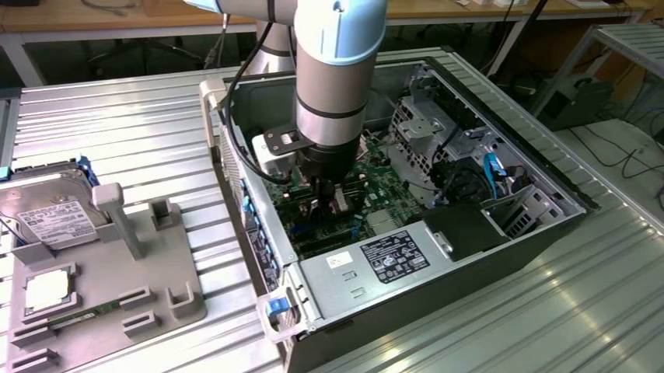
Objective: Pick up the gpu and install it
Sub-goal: 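Insert the gpu into the slot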
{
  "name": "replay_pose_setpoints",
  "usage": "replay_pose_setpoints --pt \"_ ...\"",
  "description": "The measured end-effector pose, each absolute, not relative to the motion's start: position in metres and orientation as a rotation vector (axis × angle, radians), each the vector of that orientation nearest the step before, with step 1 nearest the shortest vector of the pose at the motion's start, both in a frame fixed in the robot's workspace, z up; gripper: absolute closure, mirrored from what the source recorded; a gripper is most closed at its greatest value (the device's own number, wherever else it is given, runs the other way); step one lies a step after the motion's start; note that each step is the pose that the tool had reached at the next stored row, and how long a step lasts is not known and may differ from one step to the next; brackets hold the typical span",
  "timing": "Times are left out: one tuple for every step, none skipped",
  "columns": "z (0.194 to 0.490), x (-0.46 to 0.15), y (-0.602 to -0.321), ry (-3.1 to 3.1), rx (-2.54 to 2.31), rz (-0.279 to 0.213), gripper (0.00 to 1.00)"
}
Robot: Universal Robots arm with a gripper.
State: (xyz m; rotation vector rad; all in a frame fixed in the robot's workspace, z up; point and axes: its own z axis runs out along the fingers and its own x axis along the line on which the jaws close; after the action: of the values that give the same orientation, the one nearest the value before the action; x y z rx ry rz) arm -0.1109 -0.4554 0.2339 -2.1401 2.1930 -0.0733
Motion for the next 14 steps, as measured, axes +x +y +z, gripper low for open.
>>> replay_pose_setpoints --pt "0.2338 -0.1109 -0.4553 2.193 -2.14 -0.073 0.72" --pt "0.2326 -0.1107 -0.4549 2.191 -2.137 -0.071 0.72" --pt "0.233 -0.1108 -0.4551 2.192 -2.139 -0.072 0.71" --pt "0.2332 -0.1108 -0.4552 2.192 -2.139 -0.073 0.65" --pt "0.2339 -0.1109 -0.4554 2.193 -2.14 -0.073 0.65" --pt "0.2338 -0.1109 -0.4553 2.193 -2.14 -0.073 0.65" --pt "0.2337 -0.1109 -0.4553 2.193 -2.14 -0.073 0.65" --pt "0.2339 -0.1109 -0.4554 2.193 -2.14 -0.073 0.65" --pt "0.2338 -0.1109 -0.4553 2.193 -2.14 -0.073 0.65" --pt "0.2338 -0.1109 -0.4553 2.193 -2.14 -0.073 0.65" --pt "0.2338 -0.1109 -0.4554 2.193 -2.14 -0.073 0.65" --pt "0.2338 -0.1109 -0.4554 2.193 -2.14 -0.073 0.65" --pt "0.2338 -0.1109 -0.4553 2.193 -2.14 -0.073 0.65" --pt "0.2338 -0.1109 -0.4554 2.193 -2.14 -0.073 0.65"
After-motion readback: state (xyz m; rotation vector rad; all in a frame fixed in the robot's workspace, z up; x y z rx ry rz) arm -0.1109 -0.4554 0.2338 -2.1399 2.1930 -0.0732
